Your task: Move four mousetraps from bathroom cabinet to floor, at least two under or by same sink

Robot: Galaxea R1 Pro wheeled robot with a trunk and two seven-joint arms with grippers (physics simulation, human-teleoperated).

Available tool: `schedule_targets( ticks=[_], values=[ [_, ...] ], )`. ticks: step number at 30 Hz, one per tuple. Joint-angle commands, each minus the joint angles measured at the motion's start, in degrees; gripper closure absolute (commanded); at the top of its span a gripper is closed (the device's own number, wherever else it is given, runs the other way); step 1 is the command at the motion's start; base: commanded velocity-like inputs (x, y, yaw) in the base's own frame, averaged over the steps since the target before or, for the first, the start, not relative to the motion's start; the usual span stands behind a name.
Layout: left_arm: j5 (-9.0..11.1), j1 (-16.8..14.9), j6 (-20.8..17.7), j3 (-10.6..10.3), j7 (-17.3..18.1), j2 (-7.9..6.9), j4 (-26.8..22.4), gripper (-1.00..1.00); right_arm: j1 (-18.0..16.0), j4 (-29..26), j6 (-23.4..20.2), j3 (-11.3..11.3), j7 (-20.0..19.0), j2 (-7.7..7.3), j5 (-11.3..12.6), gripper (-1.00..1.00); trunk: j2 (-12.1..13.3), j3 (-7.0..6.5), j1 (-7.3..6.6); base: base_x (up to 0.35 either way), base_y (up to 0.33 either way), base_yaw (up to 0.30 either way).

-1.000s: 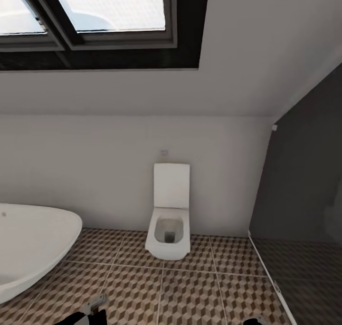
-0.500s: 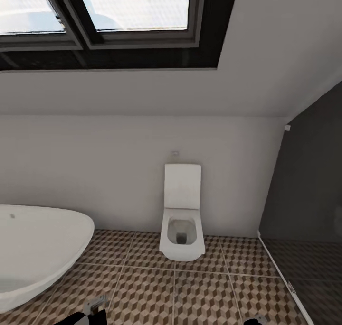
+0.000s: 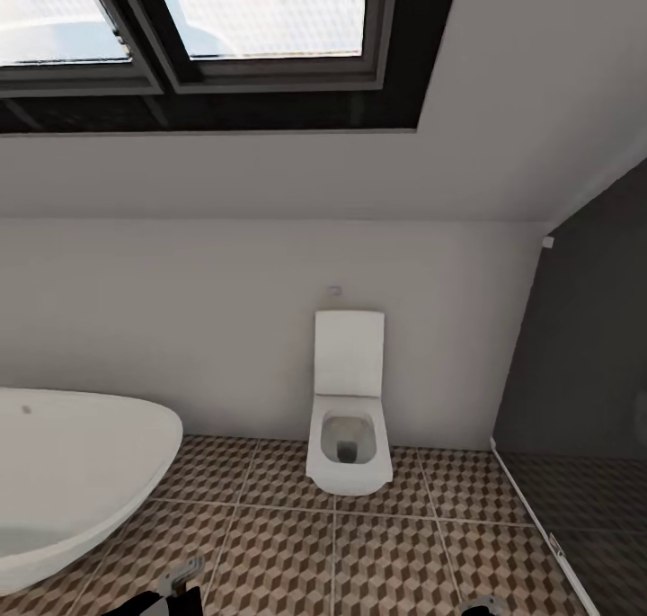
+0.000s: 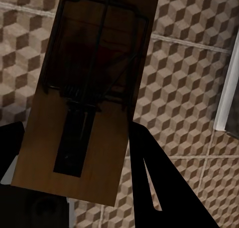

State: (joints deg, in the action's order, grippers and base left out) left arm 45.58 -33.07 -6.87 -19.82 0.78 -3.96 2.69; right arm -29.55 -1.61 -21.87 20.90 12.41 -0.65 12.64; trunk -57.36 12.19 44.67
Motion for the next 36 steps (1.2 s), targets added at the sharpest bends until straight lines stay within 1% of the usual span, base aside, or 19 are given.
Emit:
schedule_targets(
  ticks=[1, 16, 22, 29, 36],
  values=[
    [0.4, -0.1, -0.2, -0.5, 0.0, 0.01, 0.1, 1.0, 0.0, -0.2, -0.3, 0.5, 0.2, -0.02, 0.8, 1.0, -0.1, 0.08, 0.01, 0.0, 0.003, 0.0],
    [0.3, -0.1, -0.1, -0.6, 0.1, 0.24, 0.0, 1.0, 0.0, -0.1, -0.2, 0.4, 0.2, -0.05, 0.9, 1.0, -0.1, 0.08, 0.01, 0.0, -0.009, 0.0],
    [0.3, -0.1, -0.1, -0.6, 0.1, 0.26, 0.1, 1.0, 0.0, -0.1, -0.2, 0.4, 0.2, -0.05, 0.9, 1.0, -0.1, 0.08, 0.01, 0.039, -0.155, 0.0],
    [0.3, 0.0, 0.0, -0.6, 0.1, 0.27, 0.0, 1.0, 0.0, -0.2, -0.2, 0.3, 0.2, -0.05, 0.9, 1.0, -0.1, 0.08, 0.01, 0.166, -0.242, 0.0],
    [0.3, 0.0, 0.0, -0.6, 0.2, 0.2, -0.1, 1.0, 0.0, -0.3, -0.1, 0.2, -0.3, -0.05, 1.1, 1.0, -0.1, 0.08, 0.01, 0.005, -0.008, 0.0]
  ],
)
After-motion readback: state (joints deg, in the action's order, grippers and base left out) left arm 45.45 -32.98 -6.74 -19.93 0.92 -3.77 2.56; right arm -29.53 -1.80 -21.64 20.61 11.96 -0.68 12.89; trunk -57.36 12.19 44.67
